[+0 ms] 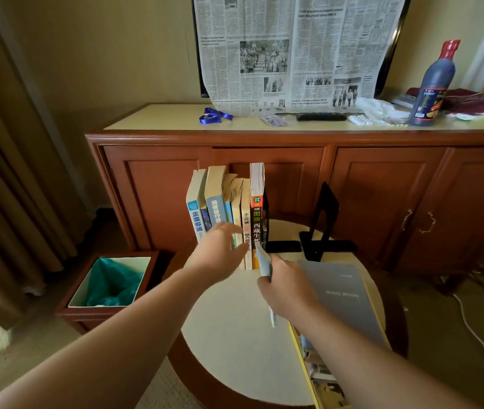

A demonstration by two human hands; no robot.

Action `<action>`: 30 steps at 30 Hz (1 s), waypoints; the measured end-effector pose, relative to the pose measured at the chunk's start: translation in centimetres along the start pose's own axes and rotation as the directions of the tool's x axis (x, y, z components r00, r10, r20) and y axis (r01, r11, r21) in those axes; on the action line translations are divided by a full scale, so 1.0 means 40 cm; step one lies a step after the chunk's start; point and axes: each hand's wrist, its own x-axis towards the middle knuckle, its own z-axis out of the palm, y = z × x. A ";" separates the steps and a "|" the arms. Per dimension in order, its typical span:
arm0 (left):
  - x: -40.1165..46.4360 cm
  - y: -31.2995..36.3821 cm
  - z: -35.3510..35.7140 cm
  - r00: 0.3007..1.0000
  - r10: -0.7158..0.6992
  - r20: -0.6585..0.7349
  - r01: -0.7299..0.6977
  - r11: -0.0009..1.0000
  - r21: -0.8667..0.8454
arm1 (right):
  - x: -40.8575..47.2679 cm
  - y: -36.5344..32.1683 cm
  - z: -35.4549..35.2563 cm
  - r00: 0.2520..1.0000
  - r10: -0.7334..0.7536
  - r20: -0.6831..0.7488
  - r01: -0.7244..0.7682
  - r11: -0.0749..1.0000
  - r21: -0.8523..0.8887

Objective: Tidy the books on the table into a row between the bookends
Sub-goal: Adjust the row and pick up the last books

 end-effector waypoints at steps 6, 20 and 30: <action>0.088 0.001 -0.024 0.939 0.343 -0.016 -0.286 0.807 0.517 | 0.013 0.006 -0.005 0.989 0.018 -0.149 0.001 0.992 0.124; 0.173 0.035 -0.049 0.917 0.374 0.141 -0.360 0.621 0.696 | 0.042 0.042 0.001 0.903 -0.028 -0.430 0.168 0.942 0.291; 0.217 0.052 -0.089 0.920 0.251 0.301 -0.392 0.566 0.725 | 0.076 0.036 -0.001 0.708 -0.242 -0.663 0.480 0.854 0.201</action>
